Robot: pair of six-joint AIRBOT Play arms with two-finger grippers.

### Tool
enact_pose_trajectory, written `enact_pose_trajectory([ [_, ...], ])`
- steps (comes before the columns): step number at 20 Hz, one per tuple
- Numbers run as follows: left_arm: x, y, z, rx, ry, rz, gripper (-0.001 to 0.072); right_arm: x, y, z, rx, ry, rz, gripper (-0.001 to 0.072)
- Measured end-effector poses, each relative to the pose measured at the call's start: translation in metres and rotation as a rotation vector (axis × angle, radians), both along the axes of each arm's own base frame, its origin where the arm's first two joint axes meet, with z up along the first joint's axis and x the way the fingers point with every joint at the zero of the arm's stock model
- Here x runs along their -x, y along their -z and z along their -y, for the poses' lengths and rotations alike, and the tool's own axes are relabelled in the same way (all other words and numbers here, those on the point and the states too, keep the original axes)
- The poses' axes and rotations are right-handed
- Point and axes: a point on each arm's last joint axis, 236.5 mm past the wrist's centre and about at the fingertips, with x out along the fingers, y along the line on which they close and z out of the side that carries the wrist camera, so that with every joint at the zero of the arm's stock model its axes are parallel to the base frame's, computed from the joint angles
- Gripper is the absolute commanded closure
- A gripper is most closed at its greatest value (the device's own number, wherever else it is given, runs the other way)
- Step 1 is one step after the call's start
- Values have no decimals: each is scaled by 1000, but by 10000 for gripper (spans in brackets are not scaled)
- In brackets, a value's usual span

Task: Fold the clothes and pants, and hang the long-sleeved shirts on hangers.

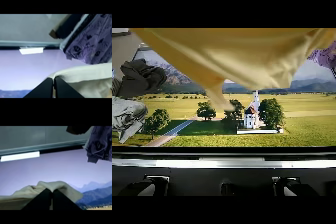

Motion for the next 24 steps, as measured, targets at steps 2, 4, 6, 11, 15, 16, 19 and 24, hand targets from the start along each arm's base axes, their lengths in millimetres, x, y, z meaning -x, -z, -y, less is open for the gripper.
enact_pose_trajectory([
  [2,44,-26,-15,-7,-70,81,696,50,-37,3,-20,5,105,685],
  [4,69,-38,-24,-4,-120,121,696,89,-62,6,-47,14,186,685],
  [6,77,-40,-30,6,-146,127,696,105,-72,5,-76,11,221,685],
  [11,21,8,-32,27,-152,-39,695,49,-21,-15,-171,-30,32,684],
  [15,-65,112,-24,27,-120,-322,695,-56,103,-40,-229,-59,-321,684],
  [16,-88,147,-22,25,-116,-408,695,-83,142,-48,-251,-70,-413,684],
  [19,-147,249,-18,26,-119,-614,695,-150,254,-82,-350,-138,-615,679],
  [24,-206,373,-19,38,-155,-796,695,-216,380,-133,-584,-229,-727,515],
])
